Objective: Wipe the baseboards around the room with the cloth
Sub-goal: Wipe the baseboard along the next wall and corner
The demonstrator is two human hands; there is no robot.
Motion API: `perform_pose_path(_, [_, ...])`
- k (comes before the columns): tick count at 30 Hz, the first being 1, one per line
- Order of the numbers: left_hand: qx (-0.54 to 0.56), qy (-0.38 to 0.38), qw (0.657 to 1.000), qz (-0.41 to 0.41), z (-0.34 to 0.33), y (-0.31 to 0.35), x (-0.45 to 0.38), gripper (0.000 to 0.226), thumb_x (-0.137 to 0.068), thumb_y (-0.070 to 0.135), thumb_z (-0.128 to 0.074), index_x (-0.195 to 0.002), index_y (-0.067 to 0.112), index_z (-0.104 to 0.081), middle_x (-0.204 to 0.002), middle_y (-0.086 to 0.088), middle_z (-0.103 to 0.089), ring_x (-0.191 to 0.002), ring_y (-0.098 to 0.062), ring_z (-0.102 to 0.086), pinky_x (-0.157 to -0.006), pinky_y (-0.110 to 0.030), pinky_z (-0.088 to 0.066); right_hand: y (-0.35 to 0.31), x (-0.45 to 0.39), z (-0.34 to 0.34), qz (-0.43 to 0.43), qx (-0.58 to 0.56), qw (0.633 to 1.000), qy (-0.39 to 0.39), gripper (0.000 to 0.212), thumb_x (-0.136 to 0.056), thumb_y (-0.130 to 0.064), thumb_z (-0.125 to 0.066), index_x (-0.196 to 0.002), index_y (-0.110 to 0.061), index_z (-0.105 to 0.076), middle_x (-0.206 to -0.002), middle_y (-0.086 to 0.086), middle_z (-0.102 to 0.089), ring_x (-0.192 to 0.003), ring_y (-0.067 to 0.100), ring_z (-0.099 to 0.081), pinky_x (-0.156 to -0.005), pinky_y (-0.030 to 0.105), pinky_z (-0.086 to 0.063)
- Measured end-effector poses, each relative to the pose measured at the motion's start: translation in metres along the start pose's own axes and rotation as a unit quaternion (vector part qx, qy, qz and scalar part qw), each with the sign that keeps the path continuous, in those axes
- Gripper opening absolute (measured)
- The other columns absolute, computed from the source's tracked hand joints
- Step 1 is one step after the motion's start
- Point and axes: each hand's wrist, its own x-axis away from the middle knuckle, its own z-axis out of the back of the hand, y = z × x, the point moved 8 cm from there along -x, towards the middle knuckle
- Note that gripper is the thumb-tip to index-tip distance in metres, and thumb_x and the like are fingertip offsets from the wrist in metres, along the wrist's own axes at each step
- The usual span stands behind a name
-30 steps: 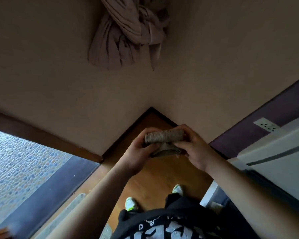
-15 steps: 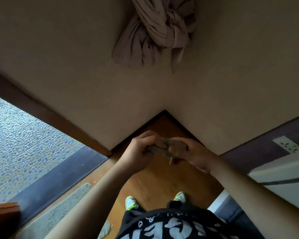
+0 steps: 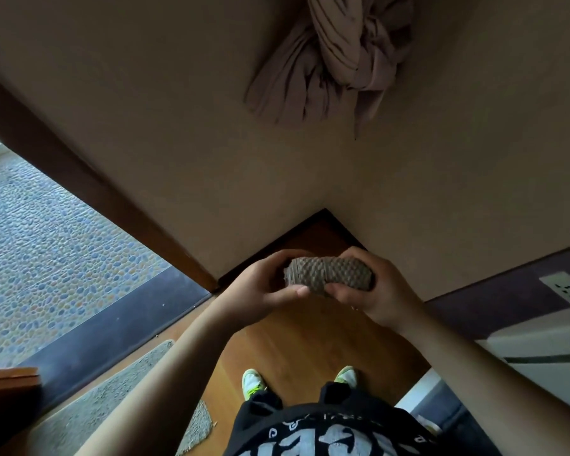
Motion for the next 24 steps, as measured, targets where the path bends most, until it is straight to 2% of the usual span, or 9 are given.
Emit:
perform_pose_path(3, [-0.042,0.039,0.998,-0.028,0.008,0.008,0.001,0.061,-0.082,0.052,-0.071,-0.129,0.015,-0.06,-0.115,0.005,-0.068,-0.108,-0.011,-0.065,-0.092,-0.037,-0.055,-0.009,-0.001,-0.002,0.028,0.003,1.0,0.0,0.04,-0.072,-0.054,-0.074,-0.091,-0.021,-0.059,-0.078,0.0,-0.061,-0.068,0.019,-0.064,-0.053,0.042,-0.052])
perform_pose_path(7, [-0.042,0.057,0.996,-0.056,0.006,0.017,0.002,0.052,-0.081,0.044,-0.073,-0.121,0.013,-0.064,-0.109,0.005,-0.069,-0.101,-0.012,-0.067,-0.086,-0.032,-0.057,-0.011,0.003,0.002,0.05,0.0,0.999,-0.013,0.041,-0.072,-0.05,-0.077,-0.094,-0.022,-0.058,-0.084,-0.009,-0.063,-0.075,0.013,-0.066,-0.056,0.025,-0.053])
perform_pose_path(10, [-0.031,0.061,0.996,-0.061,0.0,0.02,-0.004,0.047,-0.079,0.037,-0.076,-0.118,0.013,-0.065,-0.106,0.004,-0.07,-0.098,-0.011,-0.068,-0.084,-0.027,-0.056,-0.008,0.005,0.01,0.058,-0.014,0.998,-0.012,0.046,-0.068,-0.049,-0.079,-0.101,-0.024,-0.058,-0.097,-0.015,-0.063,-0.089,0.009,-0.065,-0.066,0.019,-0.053])
perform_pose_path(13, [-0.027,0.05,0.997,-0.052,-0.009,0.02,-0.014,0.051,-0.078,0.041,-0.076,-0.118,0.012,-0.065,-0.106,0.002,-0.07,-0.099,-0.014,-0.068,-0.084,-0.031,-0.057,-0.001,0.007,0.016,0.06,-0.05,0.997,-0.019,0.052,-0.067,-0.045,-0.083,-0.109,-0.028,-0.057,-0.118,-0.018,-0.062,-0.109,0.006,-0.062,-0.08,0.021,-0.055])
perform_pose_path(16, [-0.044,0.062,0.996,-0.055,-0.016,0.02,-0.024,0.048,-0.076,0.038,-0.078,-0.116,0.015,-0.066,-0.106,0.005,-0.07,-0.099,-0.01,-0.068,-0.084,-0.023,-0.055,0.008,0.01,0.028,0.067,-0.037,0.997,-0.001,0.058,-0.068,-0.042,-0.085,-0.117,-0.03,-0.056,-0.115,-0.022,-0.062,-0.107,0.0,-0.062,-0.077,0.014,-0.053])
perform_pose_path(19, [-0.074,0.091,0.992,-0.045,-0.025,0.021,-0.033,0.046,-0.074,0.043,-0.077,-0.115,0.03,-0.064,-0.106,0.012,-0.069,-0.099,-0.001,-0.066,-0.082,-0.012,-0.051,0.014,0.009,0.042,0.075,-0.013,0.997,0.009,0.068,-0.07,-0.044,-0.083,-0.131,-0.034,-0.055,-0.118,-0.025,-0.062,-0.109,-0.003,-0.061,-0.081,0.014,-0.053])
perform_pose_path(21, [-0.069,0.101,0.992,-0.031,-0.034,0.02,-0.039,0.045,-0.073,0.05,-0.074,-0.115,0.041,-0.06,-0.109,0.017,-0.067,-0.102,0.001,-0.064,-0.084,-0.011,-0.05,0.016,0.008,0.051,0.094,0.001,0.995,0.013,0.06,-0.072,-0.047,-0.082,-0.126,-0.033,-0.06,-0.115,-0.02,-0.066,-0.106,0.0,-0.063,-0.082,0.017,-0.054])
perform_pose_path(24, [-0.043,0.078,0.996,-0.018,-0.051,0.019,-0.046,0.048,-0.077,0.052,-0.072,-0.121,0.04,-0.057,-0.115,0.019,-0.065,-0.108,-0.002,-0.063,-0.087,-0.014,-0.051,0.023,0.009,0.064,0.1,0.018,0.995,0.025,0.05,-0.072,-0.048,-0.076,-0.117,-0.031,-0.064,-0.107,-0.016,-0.068,-0.099,0.0,-0.065,-0.078,0.015,-0.053])
